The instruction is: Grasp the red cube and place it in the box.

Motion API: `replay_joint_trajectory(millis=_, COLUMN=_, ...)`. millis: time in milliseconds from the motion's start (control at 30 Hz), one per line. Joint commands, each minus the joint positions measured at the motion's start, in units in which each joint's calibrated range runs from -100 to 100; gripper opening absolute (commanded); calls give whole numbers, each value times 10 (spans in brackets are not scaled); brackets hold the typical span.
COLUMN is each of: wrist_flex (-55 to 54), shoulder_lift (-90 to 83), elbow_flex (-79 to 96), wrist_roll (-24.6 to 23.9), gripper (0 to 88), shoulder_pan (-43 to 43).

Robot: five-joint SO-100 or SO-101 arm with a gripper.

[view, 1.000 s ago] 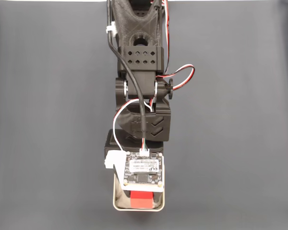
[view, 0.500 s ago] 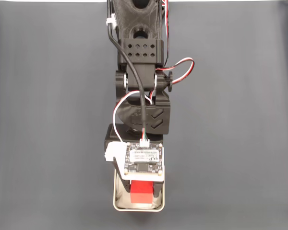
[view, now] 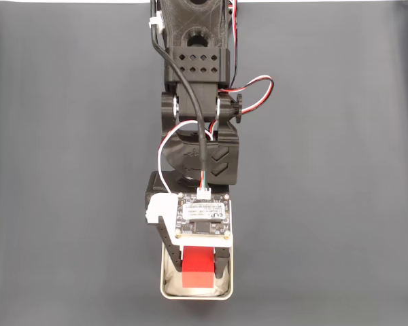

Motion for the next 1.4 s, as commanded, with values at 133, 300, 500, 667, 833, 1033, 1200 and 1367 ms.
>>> replay_joint_trajectory(millis=133, wrist_flex=-17, shoulder_lift=-48, elbow_flex=0, wrist_roll=4, gripper=50, shoulder_pan=8)
replay_joint_trajectory(millis=300, wrist_flex=-20, shoulder_lift=-49, elbow_flex=1, wrist_roll=3, gripper=217, shoulder_pan=9)
replay_joint_trajectory(millis=500, wrist_flex=-20, shoulder_lift=-53, elbow_flex=7, wrist_roll=7, gripper=419, shoulder_pan=12)
replay_joint_trajectory(millis=667, wrist_flex=-20, shoulder_lift=-59, elbow_flex=15, wrist_roll=6, gripper=441, shoulder_pan=13)
replay_joint_trajectory(millis=833, wrist_flex=-25, shoulder_lift=-63, elbow_flex=18, wrist_roll=5, gripper=446, shoulder_pan=13)
replay_joint_trajectory(millis=1033, wrist_flex=-26, shoulder_lift=-66, elbow_flex=21, wrist_roll=1, gripper=445, shoulder_pan=14)
replay_joint_trajectory(millis=1200, wrist_flex=-28, shoulder_lift=-69, elbow_flex=23, wrist_roll=0, gripper=443, shoulder_pan=15)
replay_joint_trajectory(millis=1367, wrist_flex=-29, shoulder_lift=-70, elbow_flex=25, wrist_roll=1, gripper=443, shoulder_pan=15)
